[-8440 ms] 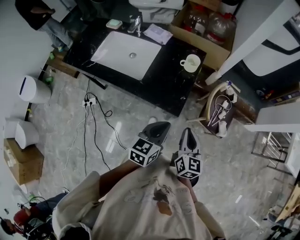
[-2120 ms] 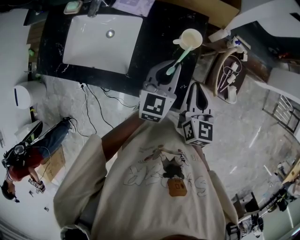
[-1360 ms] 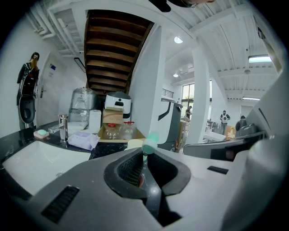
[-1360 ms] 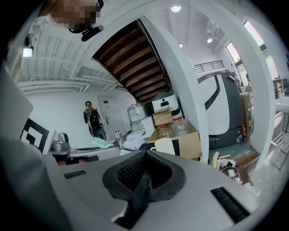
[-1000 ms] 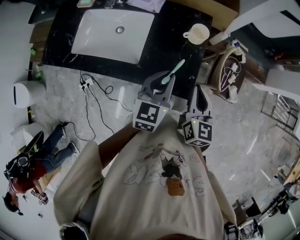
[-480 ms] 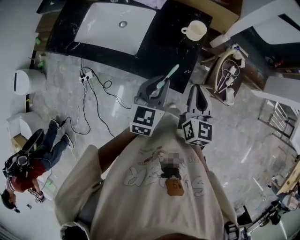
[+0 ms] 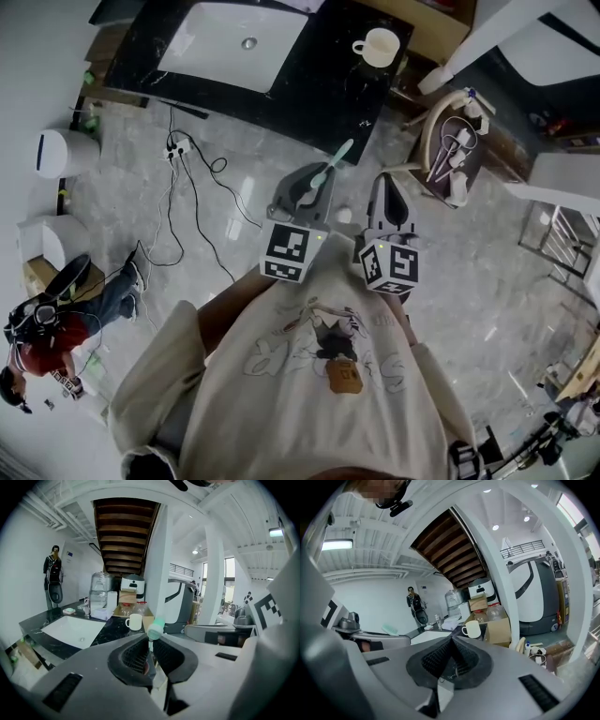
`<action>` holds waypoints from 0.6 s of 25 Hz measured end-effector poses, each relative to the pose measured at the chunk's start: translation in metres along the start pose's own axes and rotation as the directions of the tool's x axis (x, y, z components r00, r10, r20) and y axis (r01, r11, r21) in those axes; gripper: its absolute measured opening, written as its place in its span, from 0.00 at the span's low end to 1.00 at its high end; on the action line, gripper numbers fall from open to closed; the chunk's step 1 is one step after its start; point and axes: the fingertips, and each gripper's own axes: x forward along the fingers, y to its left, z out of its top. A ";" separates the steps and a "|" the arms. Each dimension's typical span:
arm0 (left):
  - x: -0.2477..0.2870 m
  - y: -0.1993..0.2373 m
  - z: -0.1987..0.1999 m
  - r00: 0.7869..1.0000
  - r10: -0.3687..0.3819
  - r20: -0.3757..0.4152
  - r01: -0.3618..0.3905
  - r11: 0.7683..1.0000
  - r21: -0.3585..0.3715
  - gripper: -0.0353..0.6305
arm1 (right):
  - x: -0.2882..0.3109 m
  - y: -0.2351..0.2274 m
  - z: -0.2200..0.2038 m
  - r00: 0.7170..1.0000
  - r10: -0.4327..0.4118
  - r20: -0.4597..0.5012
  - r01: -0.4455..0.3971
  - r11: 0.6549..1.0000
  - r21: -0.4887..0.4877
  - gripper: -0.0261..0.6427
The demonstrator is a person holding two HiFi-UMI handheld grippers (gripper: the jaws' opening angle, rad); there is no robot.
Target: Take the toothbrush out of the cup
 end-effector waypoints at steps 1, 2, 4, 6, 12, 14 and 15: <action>-0.005 -0.006 -0.002 1.000 0.008 0.004 -0.008 1.000 0.000 0.11 | -0.006 0.001 -0.002 1.000 0.013 -0.004 -0.013 1.000 -0.004 0.06; -0.011 -0.012 -0.004 1.000 0.015 0.008 -0.015 1.000 0.003 0.11 | -0.013 0.003 -0.004 1.000 0.029 -0.011 -0.030 0.999 -0.013 0.06; -0.020 -0.024 -0.010 1.000 0.025 0.013 -0.025 1.000 0.013 0.11 | -0.025 0.011 -0.011 0.997 0.066 -0.034 -0.068 0.996 -0.056 0.06; -0.025 -0.033 -0.017 1.000 0.025 0.012 -0.025 0.999 0.024 0.11 | -0.035 0.016 -0.019 0.995 0.085 -0.060 -0.091 0.990 -0.109 0.06; -0.030 -0.048 -0.024 1.000 0.014 0.018 -0.015 0.999 0.049 0.11 | -0.049 0.017 -0.015 0.993 0.109 -0.036 -0.113 0.984 -0.139 0.06; -0.029 -0.052 -0.021 1.000 0.011 0.027 -0.012 0.998 0.058 0.11 | -0.052 0.015 -0.012 0.994 0.105 -0.022 -0.107 0.983 -0.147 0.06; -0.030 -0.055 -0.019 0.999 0.008 0.032 -0.010 0.998 0.060 0.11 | -0.054 0.014 -0.012 0.994 0.104 -0.019 -0.105 0.983 -0.148 0.06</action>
